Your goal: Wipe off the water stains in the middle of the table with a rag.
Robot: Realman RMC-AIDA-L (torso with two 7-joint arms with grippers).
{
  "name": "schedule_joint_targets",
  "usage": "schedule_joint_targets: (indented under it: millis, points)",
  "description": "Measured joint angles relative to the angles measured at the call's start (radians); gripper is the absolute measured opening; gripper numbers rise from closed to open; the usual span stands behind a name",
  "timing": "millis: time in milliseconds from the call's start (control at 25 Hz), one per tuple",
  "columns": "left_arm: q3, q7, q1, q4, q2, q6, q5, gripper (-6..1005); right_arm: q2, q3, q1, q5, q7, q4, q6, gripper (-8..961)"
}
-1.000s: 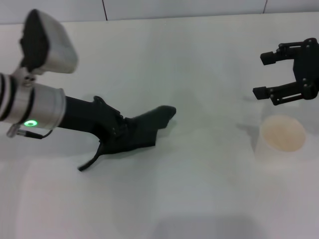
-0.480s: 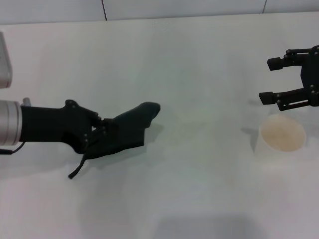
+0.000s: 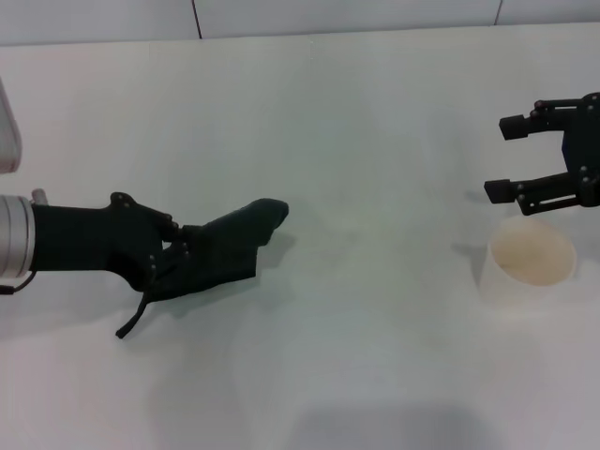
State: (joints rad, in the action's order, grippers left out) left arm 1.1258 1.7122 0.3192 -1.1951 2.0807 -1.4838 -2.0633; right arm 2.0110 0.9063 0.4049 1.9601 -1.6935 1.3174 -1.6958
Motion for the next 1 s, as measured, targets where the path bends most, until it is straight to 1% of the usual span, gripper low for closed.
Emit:
schedule_joint_targets:
  millis: [80, 240, 280, 520, 600, 680, 800, 920, 960, 1000]
  points:
    - [-0.003, 0.005, 0.006, 0.004, -0.001, 0.002, 0.005, 70, 0.0, -0.001, 0.0, 0.0, 0.001, -0.004, 0.002, 826]
    - [-0.03, 0.011, 0.012, 0.016, 0.0, 0.005, 0.007, 232, 0.0, -0.001, 0.0, -0.003, 0.003, -0.006, 0.006, 826]
    - [-0.051, 0.01, 0.014, 0.027, -0.001, 0.006, 0.016, 273, 0.0, -0.002, 0.0, -0.007, 0.004, -0.006, 0.006, 826]
    - [-0.102, -0.056, -0.013, 0.035, -0.003, -0.018, 0.068, 473, -0.002, -0.003, -0.001, -0.013, 0.021, -0.023, 0.004, 826]
    - [-0.111, -0.079, -0.024, 0.036, -0.002, -0.03, 0.083, 508, -0.002, -0.003, 0.0, -0.013, 0.034, -0.034, 0.003, 826]
    - [-0.156, -0.167, -0.056, 0.04, -0.002, -0.085, 0.131, 543, -0.002, -0.003, 0.0, -0.015, 0.049, -0.041, 0.0, 826]
    - [-0.209, -0.223, -0.072, 0.057, -0.003, -0.128, 0.157, 595, -0.003, -0.003, 0.0, -0.032, 0.082, -0.07, -0.009, 826]
    - [-0.296, -0.317, -0.082, 0.102, -0.004, -0.2, 0.171, 647, -0.006, -0.003, -0.01, -0.065, 0.131, -0.112, -0.021, 825]
    - [-0.296, -0.317, -0.082, 0.102, -0.004, -0.2, 0.171, 665, -0.006, -0.003, -0.013, -0.073, 0.143, -0.121, -0.026, 825]
    - [-0.35, -0.363, -0.085, 0.129, -0.004, -0.245, 0.171, 682, -0.007, -0.004, -0.016, -0.079, 0.157, -0.129, -0.033, 825]
